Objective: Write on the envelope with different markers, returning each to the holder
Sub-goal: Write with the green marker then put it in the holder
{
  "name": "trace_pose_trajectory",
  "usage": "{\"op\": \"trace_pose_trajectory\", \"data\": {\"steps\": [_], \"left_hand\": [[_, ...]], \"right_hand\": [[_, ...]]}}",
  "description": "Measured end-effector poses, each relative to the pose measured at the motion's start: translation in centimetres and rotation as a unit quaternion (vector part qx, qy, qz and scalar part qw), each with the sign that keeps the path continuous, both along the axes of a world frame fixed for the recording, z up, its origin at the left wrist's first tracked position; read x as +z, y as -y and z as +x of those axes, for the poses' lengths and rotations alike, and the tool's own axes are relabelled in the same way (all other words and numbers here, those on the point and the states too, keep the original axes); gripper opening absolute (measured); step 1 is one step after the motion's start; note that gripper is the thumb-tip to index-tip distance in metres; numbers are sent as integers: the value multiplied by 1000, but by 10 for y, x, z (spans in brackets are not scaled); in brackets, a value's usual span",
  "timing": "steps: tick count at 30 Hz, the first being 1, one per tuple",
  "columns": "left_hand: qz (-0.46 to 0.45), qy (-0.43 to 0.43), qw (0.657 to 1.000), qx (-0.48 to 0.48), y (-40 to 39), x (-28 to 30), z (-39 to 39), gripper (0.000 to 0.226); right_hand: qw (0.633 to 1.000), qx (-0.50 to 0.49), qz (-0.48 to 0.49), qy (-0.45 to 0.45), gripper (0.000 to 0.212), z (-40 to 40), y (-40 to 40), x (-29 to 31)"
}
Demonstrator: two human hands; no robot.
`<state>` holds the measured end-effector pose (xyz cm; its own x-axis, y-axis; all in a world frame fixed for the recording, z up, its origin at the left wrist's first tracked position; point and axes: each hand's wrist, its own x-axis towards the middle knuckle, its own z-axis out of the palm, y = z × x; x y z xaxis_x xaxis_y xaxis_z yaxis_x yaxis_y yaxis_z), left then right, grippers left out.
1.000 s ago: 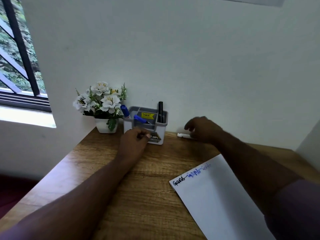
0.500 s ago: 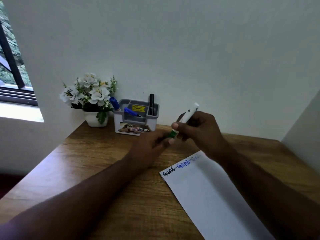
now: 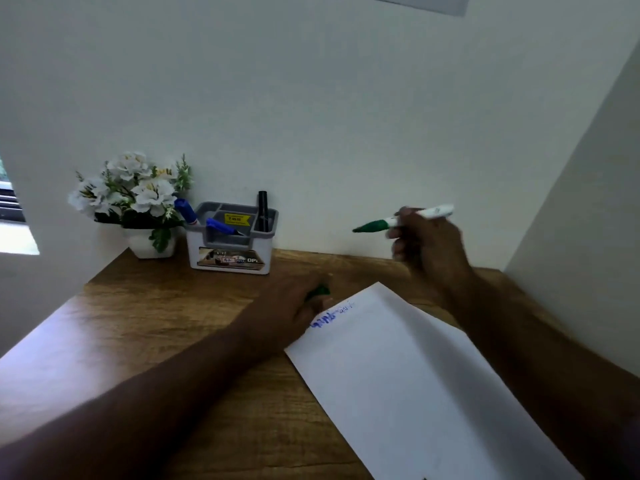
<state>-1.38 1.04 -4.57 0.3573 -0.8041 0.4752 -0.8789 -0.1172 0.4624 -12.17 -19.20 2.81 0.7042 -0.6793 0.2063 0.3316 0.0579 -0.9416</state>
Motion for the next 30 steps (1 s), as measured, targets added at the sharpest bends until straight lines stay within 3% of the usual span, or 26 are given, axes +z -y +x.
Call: {"op": "trace_pose_trajectory", "data": {"steps": [3, 5, 9, 13, 21, 30], "left_hand": [[75, -56, 993, -73, 0, -6, 1, 14], [146, -81, 982, -93, -1, -11, 3, 23], [234, -53, 967, -80, 5, -18, 4, 51], [249, -56, 963, -85, 7, -19, 5, 53], [264, -67, 959, -77, 10, -19, 6, 55], [241, -43, 967, -75, 10, -20, 7, 55]], "right_hand": [[994, 103, 39, -8, 13, -5, 3, -24], [993, 114, 36, -27, 16, -6, 8, -37], [991, 97, -32, -87, 10, -1, 15, -60], [984, 67, -86, -142, 2, -2, 27, -75], [978, 77, -140, -133, 23, -3, 27, -82], [967, 84, -180, -160, 19, -5, 20, -78]]}}
